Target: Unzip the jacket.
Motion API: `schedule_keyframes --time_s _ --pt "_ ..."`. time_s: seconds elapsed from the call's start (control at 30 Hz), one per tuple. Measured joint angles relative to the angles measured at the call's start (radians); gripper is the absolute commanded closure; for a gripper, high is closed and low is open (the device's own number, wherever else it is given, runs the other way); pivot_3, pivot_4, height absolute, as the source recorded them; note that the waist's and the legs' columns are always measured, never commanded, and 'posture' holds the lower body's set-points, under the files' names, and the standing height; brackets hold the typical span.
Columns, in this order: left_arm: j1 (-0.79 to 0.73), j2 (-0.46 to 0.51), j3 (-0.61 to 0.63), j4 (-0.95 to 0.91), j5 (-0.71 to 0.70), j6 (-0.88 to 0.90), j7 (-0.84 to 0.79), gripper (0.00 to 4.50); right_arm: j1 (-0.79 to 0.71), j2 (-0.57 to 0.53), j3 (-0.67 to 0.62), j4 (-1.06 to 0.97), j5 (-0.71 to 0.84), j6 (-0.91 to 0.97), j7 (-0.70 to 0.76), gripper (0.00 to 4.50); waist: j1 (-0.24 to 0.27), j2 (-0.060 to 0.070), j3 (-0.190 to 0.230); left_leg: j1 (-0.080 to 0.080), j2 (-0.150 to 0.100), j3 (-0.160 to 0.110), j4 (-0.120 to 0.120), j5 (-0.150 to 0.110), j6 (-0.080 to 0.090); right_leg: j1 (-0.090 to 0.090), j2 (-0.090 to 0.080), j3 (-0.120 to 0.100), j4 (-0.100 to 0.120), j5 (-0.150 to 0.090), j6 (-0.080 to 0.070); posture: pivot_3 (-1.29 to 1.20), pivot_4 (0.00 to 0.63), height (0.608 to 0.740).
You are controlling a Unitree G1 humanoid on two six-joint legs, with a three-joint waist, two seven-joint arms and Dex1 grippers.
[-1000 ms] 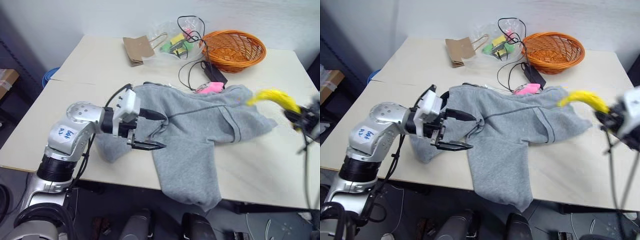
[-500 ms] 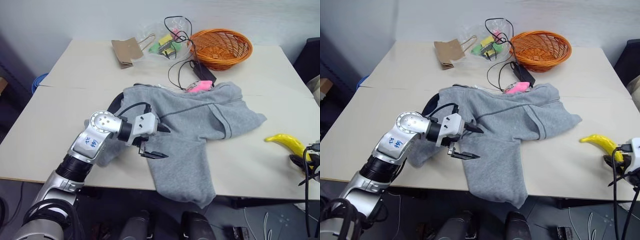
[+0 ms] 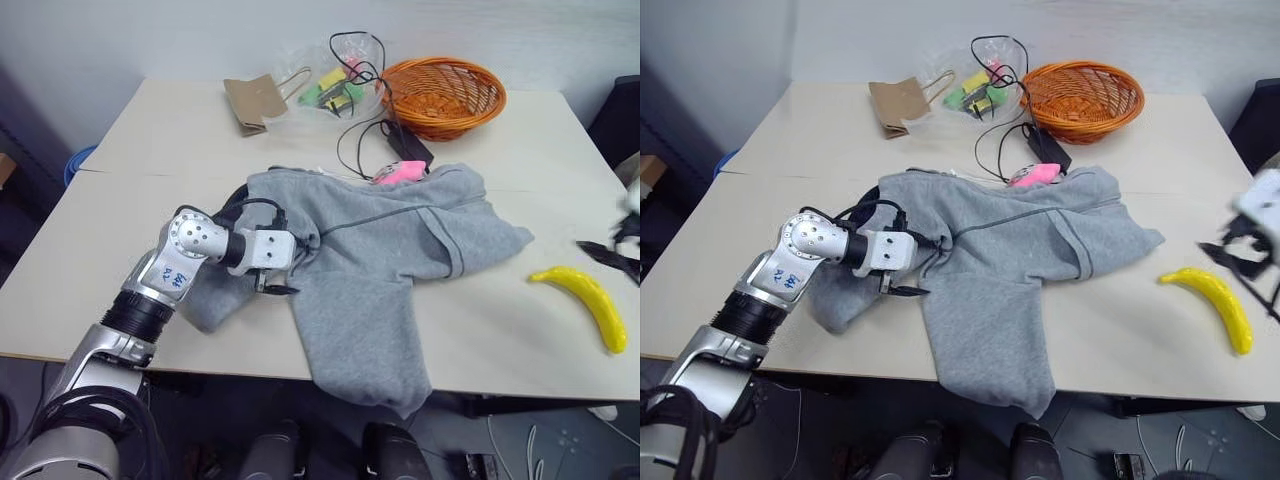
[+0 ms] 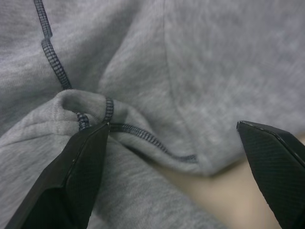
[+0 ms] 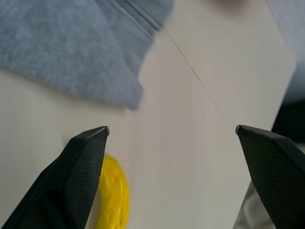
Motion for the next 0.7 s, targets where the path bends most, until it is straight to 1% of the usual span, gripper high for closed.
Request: schedule_keyframes --time_s 0.1,0.17,0.23,0.3,0.4,0.5,0.57,0.6,0.63,0.7 --pt "-0.014 -0.017 -0.003 0.04 0.032 -0.065 0.032 0.0 -0.11 0.049 0.17 0.105 -0.139 -0.159 -0.009 0.03 0.006 0.0 0.0 -0.008 0.0 -0.001 0.006 0.0 0.001 -0.005 0.0 -0.002 0.002 0.0 0.0 0.0 0.15 0.74" --pt "-0.034 -0.027 -0.009 0.059 0.059 -0.093 0.048 0.0 -0.181 0.101 0.266 0.177 -0.227 -0.261 -0.022 0.03 0.006 0.0 0.0 -0.015 0.0 -0.002 0.012 0.001 0.002 -0.009 0.0 -0.002 0.005 0.001 0.001 0.0 0.15 0.74" --pt "-0.043 -0.033 -0.012 0.075 0.075 -0.108 0.057 0.0 -0.228 0.147 0.338 0.237 -0.289 -0.342 -0.031 0.03 0.006 0.0 0.0 -0.015 -0.001 -0.002 0.014 0.002 0.003 -0.009 0.0 -0.002 0.007 0.002 0.002 0.0 0.15 0.74" --pt "-0.045 -0.035 -0.013 0.08 0.082 -0.116 0.061 0.0 -0.252 0.172 0.374 0.285 -0.328 -0.393 -0.039 0.03 0.006 0.0 0.0 -0.015 -0.001 -0.002 0.014 0.002 0.003 -0.009 0.0 -0.002 0.008 0.002 0.002 0.0 0.15 0.74" --pt "-0.046 -0.033 -0.013 0.083 0.088 -0.12 0.057 0.61 -0.29 0.192 0.381 0.347 -0.358 -0.446 -0.048 0.0 0.003 0.0 0.0 -0.014 -0.001 -0.002 0.014 0.002 0.003 -0.009 0.0 -0.001 0.008 0.002 0.002 0.0 0.15 0.74" --pt "-0.042 -0.029 -0.013 0.082 0.087 -0.117 0.035 1.58 -0.323 0.227 0.381 0.402 -0.362 -0.471 -0.047 0.67 0.0 0.0 0.0 -0.014 0.0 -0.002 0.014 0.002 0.003 -0.009 0.001 -0.001 0.008 0.002 0.002 0.0 0.15 0.74" --pt "-0.036 -0.026 -0.013 0.076 0.084 -0.115 0.02 1.96 -0.327 0.235 0.381 0.42 -0.361 -0.487 -0.039 1.18 0.0 0.0 0.0 -0.014 0.0 -0.002 0.014 0.002 0.003 -0.009 0.002 -0.001 0.008 0.002 0.002 0.0 0.15 0.74" --pt "-0.031 -0.024 -0.013 0.071 0.081 -0.113 0.013 2.38 -0.33 0.236 0.381 0.432 -0.358 -0.496 -0.031 1.65 -0.001 0.0 0.0 -0.014 0.0 -0.002 0.014 0.002 0.003 -0.009 0.002 -0.001 0.008 0.002 0.002 0.0 0.15 0.74" --pt "-0.026 -0.022 -0.013 0.066 0.078 -0.109 0.005 2.66 -0.331 0.237 0.381 0.441 -0.354 -0.501 -0.023 1.92 -0.001 0.0 0.0 -0.014 0.0 -0.002 0.014 0.002 0.003 -0.009 0.002 -0.001 0.008 0.002 0.002 0.0 0.15 0.74" --pt "-0.018 -0.019 -0.013 0.062 0.073 -0.109 -0.008 3.33 -0.331 0.237 0.381 0.448 -0.348 -0.506 -0.005 2.68 -0.001 0.0 0.0 -0.014 0.0 -0.002 0.014 0.002 0.003 -0.009 0.002 -0.001 0.008 0.002 0.002 0.0 0.15 0.74"
